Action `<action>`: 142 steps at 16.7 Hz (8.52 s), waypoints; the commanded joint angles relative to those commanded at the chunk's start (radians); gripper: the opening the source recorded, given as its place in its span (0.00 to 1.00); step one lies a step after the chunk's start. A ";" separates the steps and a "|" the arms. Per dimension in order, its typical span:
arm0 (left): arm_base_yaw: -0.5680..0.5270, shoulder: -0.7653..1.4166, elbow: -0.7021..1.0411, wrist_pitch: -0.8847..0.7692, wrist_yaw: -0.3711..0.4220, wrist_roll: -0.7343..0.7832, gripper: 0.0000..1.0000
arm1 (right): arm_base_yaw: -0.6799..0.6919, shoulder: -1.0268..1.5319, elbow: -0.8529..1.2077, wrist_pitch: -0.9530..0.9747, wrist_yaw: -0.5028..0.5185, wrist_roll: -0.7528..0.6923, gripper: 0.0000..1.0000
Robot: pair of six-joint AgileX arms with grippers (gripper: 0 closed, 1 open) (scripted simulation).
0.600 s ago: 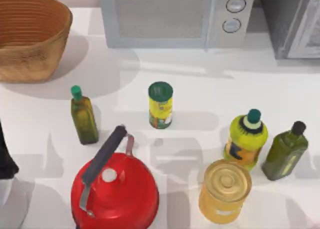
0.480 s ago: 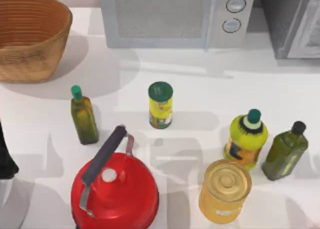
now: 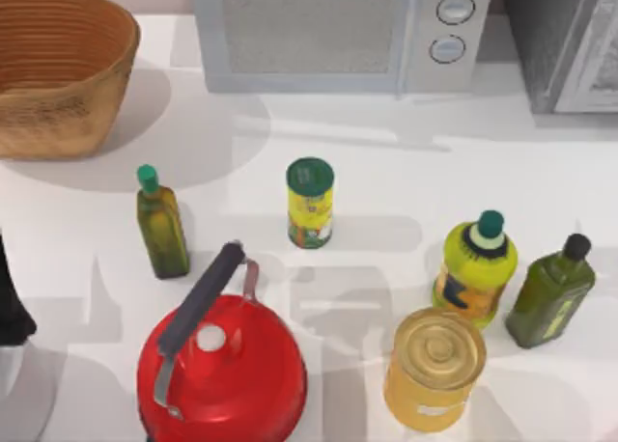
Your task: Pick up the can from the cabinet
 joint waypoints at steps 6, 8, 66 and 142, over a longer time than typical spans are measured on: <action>0.000 0.000 0.000 0.000 0.000 0.000 1.00 | 0.061 0.463 0.634 -0.144 0.068 0.004 1.00; 0.000 0.000 0.000 0.000 0.000 0.000 1.00 | 0.084 0.608 0.845 -0.185 0.086 0.007 1.00; 0.000 0.000 0.000 0.000 0.000 0.000 1.00 | 0.293 1.285 1.503 -0.116 0.289 0.014 0.00; 0.000 0.000 0.000 0.000 0.000 0.000 1.00 | -0.130 1.265 0.097 1.419 -0.793 -0.001 0.00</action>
